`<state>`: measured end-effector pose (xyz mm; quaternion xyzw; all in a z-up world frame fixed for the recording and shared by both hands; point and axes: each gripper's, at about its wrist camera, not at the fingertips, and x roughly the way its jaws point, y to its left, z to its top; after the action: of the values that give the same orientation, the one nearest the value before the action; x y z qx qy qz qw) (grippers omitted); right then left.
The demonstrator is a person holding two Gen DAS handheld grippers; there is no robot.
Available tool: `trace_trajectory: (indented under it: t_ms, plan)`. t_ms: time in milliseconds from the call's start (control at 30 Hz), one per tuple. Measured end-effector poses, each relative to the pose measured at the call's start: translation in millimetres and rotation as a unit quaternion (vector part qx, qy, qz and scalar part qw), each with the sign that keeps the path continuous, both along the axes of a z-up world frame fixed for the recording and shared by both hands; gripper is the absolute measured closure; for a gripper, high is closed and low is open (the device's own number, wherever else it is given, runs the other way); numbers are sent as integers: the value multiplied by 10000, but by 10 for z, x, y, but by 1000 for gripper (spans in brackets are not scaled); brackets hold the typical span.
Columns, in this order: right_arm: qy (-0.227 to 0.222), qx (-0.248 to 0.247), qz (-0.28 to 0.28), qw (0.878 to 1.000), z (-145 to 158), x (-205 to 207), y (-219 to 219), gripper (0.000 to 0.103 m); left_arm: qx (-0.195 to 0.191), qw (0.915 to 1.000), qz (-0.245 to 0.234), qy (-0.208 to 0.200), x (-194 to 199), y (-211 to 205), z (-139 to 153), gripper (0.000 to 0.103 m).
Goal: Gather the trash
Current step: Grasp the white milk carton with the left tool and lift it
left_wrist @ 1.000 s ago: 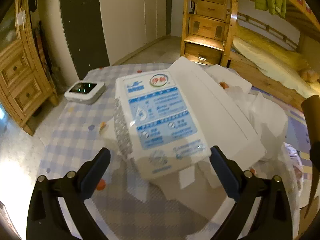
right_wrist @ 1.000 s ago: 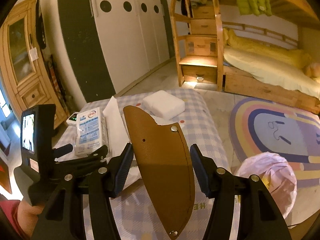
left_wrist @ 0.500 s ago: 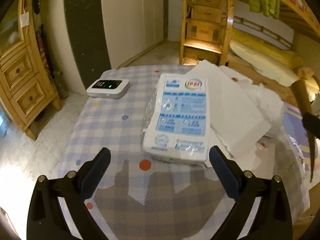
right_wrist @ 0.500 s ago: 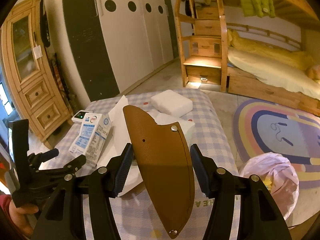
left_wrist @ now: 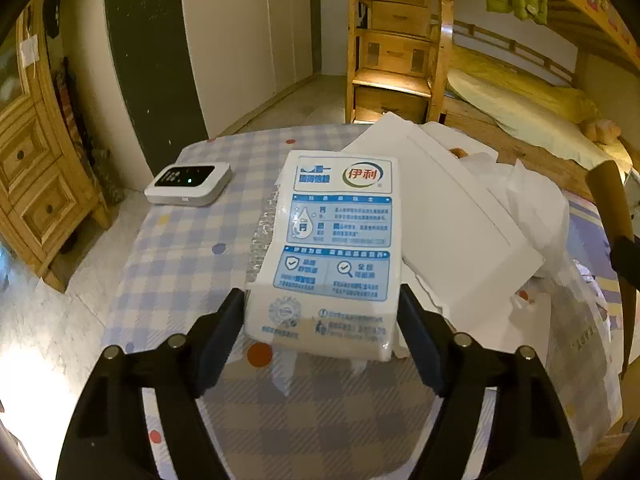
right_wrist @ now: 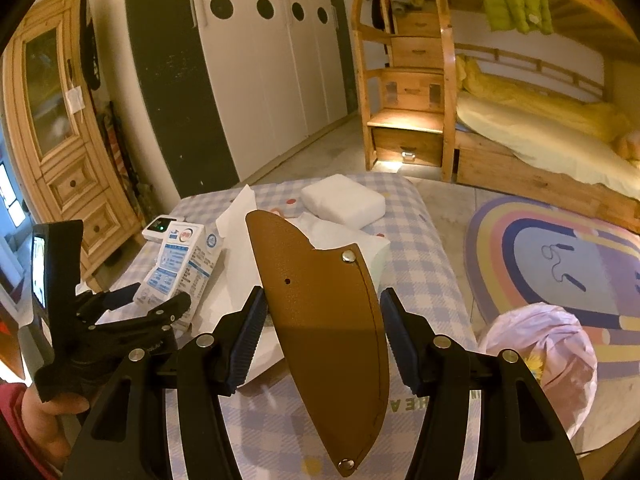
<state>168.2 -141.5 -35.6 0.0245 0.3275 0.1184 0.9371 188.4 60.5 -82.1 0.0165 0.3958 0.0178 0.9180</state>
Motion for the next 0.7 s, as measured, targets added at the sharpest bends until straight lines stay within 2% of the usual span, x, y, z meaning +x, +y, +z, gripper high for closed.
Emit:
trace_trajectory:
  t_ms: [67, 233, 333, 500, 700]
  plan:
    - [-4, 12, 12, 10000, 3, -1, -2, 44, -17, 9999, 9, -153, -72, 8, 59, 32]
    - [-40, 94, -8, 9999, 12, -20, -44, 45, -701, 9934, -350, -834, -415, 8, 379, 32]
    - [-101, 194, -72, 9997, 46, -31, -102, 45, -905, 9882, -675, -1033, -528, -150, 477, 32]
    - [-260, 279, -345, 9987, 120, -88, -270, 45, -882, 9844, -1077, -1073, -547, -497, 504, 32]
    - [-573, 436, -1094, 9914, 284, -267, -742, 45, -940, 9798, -1465, -988, -470, -909, 476, 32]
